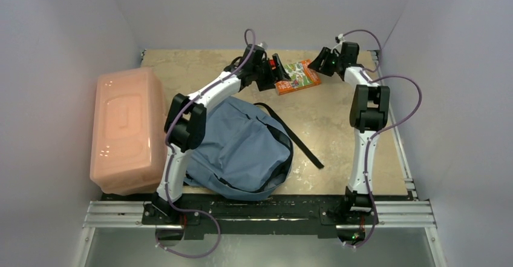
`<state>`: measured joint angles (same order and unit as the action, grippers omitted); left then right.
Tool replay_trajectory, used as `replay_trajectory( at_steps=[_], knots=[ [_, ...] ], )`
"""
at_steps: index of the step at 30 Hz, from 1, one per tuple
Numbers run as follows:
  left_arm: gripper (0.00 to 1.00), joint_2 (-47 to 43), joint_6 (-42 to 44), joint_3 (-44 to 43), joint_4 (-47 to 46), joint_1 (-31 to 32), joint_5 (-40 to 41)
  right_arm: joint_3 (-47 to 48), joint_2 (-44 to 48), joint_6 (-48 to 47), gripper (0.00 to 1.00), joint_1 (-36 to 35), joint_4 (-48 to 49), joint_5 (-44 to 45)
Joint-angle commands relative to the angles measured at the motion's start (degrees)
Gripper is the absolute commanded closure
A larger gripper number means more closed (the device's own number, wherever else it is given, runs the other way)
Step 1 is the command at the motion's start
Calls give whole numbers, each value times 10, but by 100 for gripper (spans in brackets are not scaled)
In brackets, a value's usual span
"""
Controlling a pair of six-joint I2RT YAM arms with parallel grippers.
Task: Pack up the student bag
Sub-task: Adjust the book at the center of the board.
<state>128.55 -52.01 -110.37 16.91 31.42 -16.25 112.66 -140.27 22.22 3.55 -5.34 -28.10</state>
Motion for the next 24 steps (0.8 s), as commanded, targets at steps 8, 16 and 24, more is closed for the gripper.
replay_trajectory(
  at_steps=[8,16,24],
  knots=[
    [22,-55,72,-19,68,2,11,-343,178,203,61,-28,291,-129],
    [22,-52,121,-49,174,0,42,-555,382,233,52,-100,338,-55],
    [22,-84,97,-11,161,1,25,-319,300,35,36,-83,74,33]
  ],
)
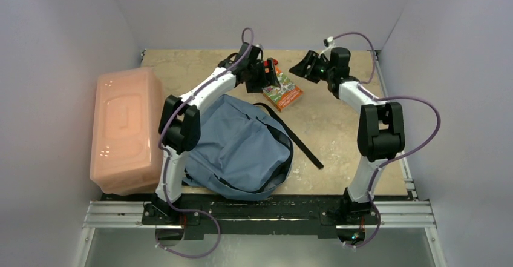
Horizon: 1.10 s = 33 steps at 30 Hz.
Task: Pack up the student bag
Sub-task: Adjust the book at the center of the board, then pick up the book from the center of the board.
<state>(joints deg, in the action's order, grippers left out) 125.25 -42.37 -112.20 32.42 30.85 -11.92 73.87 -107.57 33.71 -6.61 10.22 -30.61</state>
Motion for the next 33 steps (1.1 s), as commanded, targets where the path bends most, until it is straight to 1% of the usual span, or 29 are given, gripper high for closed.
replay_trajectory(
  at_steps=[1,2,4,5,7,9,12,15,20,25,30,31,33],
  knots=[
    [22,-52,-1,9,6,7,-19,92,-51,-86,36,23,-102,47],
    [22,-51,-3,8,6,7,-21,121,-71,-96,35,28,-135,39],
    [22,-41,-13,4,5,7,-34,147,-97,-105,35,32,-154,13],
    [22,-33,-20,-1,4,8,-44,150,-103,-109,35,32,-160,14],
    [23,-10,-40,-8,-4,8,-64,139,-105,-109,35,32,-150,16],
    [24,9,-56,-16,-18,8,-63,126,-109,-104,35,33,-123,1],
    [25,32,-79,-16,-44,7,-52,141,-127,-110,35,33,-139,-7],
    [25,55,-89,-22,-62,7,-39,134,-129,-120,35,34,-142,-6],
    [25,95,-107,-39,-61,5,-33,129,-134,-138,34,34,-149,13],
    [25,114,-125,-36,-61,5,-39,125,-144,-137,34,34,-150,-10],
    [25,120,-137,-32,-65,5,-43,92,-131,-87,36,34,-93,-59],
    [25,122,-138,-32,-66,5,-43,90,-132,-82,36,34,-87,-60],
    [25,122,-140,-33,-66,4,-45,91,-131,-93,36,34,-99,-29]
  ],
)
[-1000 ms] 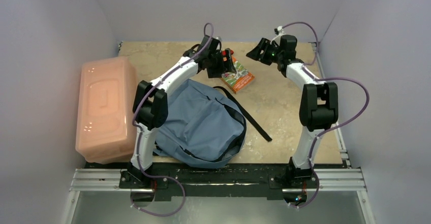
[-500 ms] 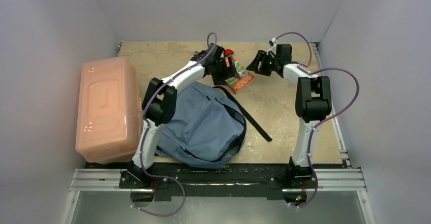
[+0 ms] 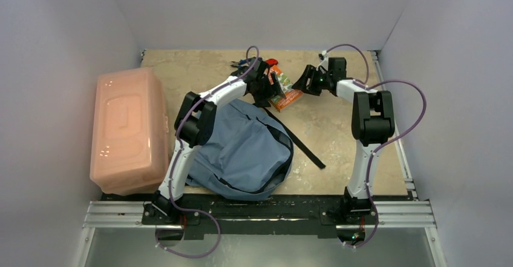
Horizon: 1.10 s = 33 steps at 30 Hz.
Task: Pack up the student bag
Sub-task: Pick up the book from the center of the board.
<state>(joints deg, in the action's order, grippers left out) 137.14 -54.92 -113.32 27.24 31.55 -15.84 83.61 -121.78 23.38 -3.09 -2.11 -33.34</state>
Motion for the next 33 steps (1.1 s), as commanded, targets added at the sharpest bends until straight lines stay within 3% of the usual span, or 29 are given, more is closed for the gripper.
replay_trajectory(
  at_steps=[1,4,8,16,21,26,33],
  knots=[
    [25,2,-14,-21,-15,-3,-6,-4,11,-3,35,-1,4,27],
    [25,1,-13,-21,-14,-4,-7,1,13,-40,34,-1,-23,83],
    [26,8,-17,-25,-14,-8,-13,0,4,-18,33,1,-7,22],
    [27,13,-20,-30,-15,-11,-29,-56,17,103,39,0,130,-122],
    [27,9,-17,-31,-17,-11,-31,-85,34,171,41,0,185,-150],
    [27,8,-19,-32,-17,-11,-36,-145,36,280,43,0,316,-188],
    [27,3,-18,-26,-19,-11,-39,-148,31,299,38,1,366,-185]
  ],
)
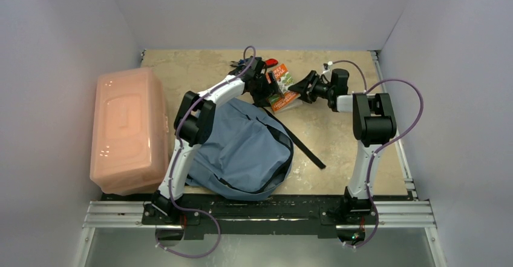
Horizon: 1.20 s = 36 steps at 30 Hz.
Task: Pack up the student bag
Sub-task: Pick up the book from the center of the board.
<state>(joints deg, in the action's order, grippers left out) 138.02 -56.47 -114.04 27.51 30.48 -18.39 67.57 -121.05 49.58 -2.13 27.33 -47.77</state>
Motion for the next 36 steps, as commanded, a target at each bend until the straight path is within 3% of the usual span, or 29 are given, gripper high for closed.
replay_trajectory(
  at_steps=[1,9,15,21,24,29,32,36],
  knots=[
    [27,-7,-2,-18,-21,-1,-13,19,22,39,37,-9,72,-42],
    [27,-12,1,-8,-23,-1,-17,65,3,60,29,-9,99,-46],
    [27,-14,6,-6,-22,-1,-17,129,-58,52,28,-9,97,-94],
    [27,-16,10,-4,-20,-2,-18,174,-74,15,30,-12,25,-115],
    [27,-19,14,-5,-20,-2,-16,157,-38,-48,34,-14,-72,-76],
    [27,-21,22,-15,-18,-2,-22,143,-6,-84,50,-16,-124,-44],
    [26,-34,42,-18,-10,-3,-22,148,-8,-71,73,-14,-129,-36],
    [23,-89,82,-4,-2,-4,-12,140,11,-35,95,-12,-102,-30]
  ],
)
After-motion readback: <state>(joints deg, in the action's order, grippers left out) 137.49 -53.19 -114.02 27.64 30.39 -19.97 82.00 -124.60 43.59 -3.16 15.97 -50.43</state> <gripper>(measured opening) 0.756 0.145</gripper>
